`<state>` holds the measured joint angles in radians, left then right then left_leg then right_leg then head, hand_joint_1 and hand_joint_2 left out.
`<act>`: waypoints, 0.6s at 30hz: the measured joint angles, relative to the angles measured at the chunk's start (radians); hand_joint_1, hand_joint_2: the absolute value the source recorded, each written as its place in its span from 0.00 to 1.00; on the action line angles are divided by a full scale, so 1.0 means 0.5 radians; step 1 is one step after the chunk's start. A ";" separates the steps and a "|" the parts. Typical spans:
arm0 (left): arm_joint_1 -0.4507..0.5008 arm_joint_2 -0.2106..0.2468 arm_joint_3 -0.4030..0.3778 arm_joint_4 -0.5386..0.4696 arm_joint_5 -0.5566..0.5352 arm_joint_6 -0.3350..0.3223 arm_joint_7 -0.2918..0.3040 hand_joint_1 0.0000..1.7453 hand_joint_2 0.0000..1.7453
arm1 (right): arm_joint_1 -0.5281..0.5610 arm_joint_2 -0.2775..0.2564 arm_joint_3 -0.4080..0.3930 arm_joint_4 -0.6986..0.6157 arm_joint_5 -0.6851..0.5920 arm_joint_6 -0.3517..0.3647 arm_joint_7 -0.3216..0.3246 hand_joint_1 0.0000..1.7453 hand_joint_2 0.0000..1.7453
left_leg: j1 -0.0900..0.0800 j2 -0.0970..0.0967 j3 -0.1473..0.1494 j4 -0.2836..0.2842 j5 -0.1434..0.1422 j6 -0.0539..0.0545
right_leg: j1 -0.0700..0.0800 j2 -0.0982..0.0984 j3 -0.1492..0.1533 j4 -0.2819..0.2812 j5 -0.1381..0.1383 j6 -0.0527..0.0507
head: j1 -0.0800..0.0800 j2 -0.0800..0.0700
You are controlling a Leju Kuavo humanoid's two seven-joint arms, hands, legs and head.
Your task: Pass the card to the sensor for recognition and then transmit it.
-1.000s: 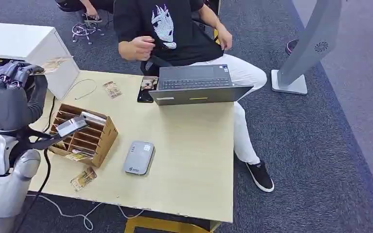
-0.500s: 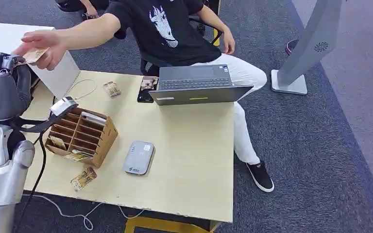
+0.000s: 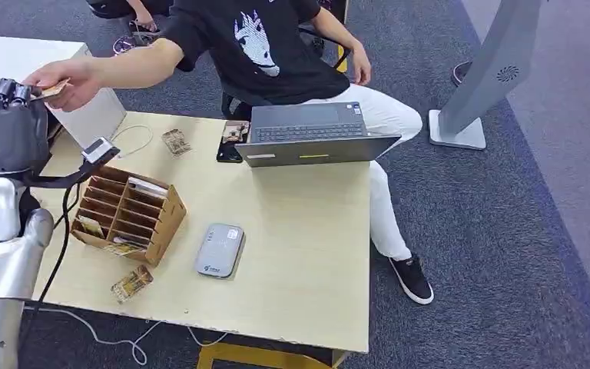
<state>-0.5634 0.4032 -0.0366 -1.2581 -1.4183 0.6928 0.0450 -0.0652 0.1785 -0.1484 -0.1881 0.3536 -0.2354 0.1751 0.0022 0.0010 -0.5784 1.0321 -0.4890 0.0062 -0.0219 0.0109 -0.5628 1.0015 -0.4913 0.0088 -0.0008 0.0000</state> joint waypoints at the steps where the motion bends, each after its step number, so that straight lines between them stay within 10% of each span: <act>1: -0.001 0.000 0.000 0.009 0.000 0.000 0.000 1.00 1.00 | 0.000 0.001 0.000 0.000 0.000 0.000 0.000 0.00 1.00 | 0.000 0.001 0.000 0.000 0.000 0.000 | 0.000 0.001 0.000 0.000 0.000 0.000 | 0.000 -0.001; 12: -0.152 0.097 -0.001 0.346 -0.182 0.000 0.250 1.00 1.00 | 0.000 0.000 0.001 -0.001 0.053 0.005 -0.018 0.00 1.00 | 0.000 0.010 0.000 0.000 -0.002 -0.001 | 0.000 0.011 -0.005 0.000 0.000 0.000 | 0.000 0.000; 13: -0.159 0.100 -0.001 0.367 -0.182 0.000 0.254 0.90 1.00 | 0.000 0.001 0.001 -0.001 0.056 0.005 -0.019 0.00 1.00 | 0.000 0.010 -0.001 -0.001 -0.002 -0.001 | 0.000 0.011 -0.005 0.000 0.000 0.000 | -0.001 0.000; 14: -0.162 0.100 -0.001 0.378 -0.182 0.000 0.266 0.00 1.00 | 0.000 0.000 0.001 -0.001 0.062 0.005 -0.021 0.00 1.00 | 0.000 0.009 -0.001 -0.001 -0.002 -0.001 | 0.000 0.011 -0.005 0.000 0.000 0.000 | 0.000 0.000; 18: -0.159 0.088 -0.001 0.347 -0.182 0.002 0.272 0.00 1.00 | 0.001 0.001 0.001 -0.001 0.071 0.003 -0.030 0.00 1.00 | 0.000 0.008 -0.001 0.000 -0.002 -0.001 | 0.000 0.009 -0.005 0.000 0.000 0.000 | -0.001 0.000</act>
<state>-0.6429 0.4475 -0.0370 -1.0845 -1.5095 0.6935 0.1808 -0.0650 0.1789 -0.1480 -0.1884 0.3891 -0.2338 0.1602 0.0024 0.0051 -0.5789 1.0320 -0.4899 0.0055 -0.0219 0.0156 -0.5652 1.0015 -0.4914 0.0088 -0.0011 0.0000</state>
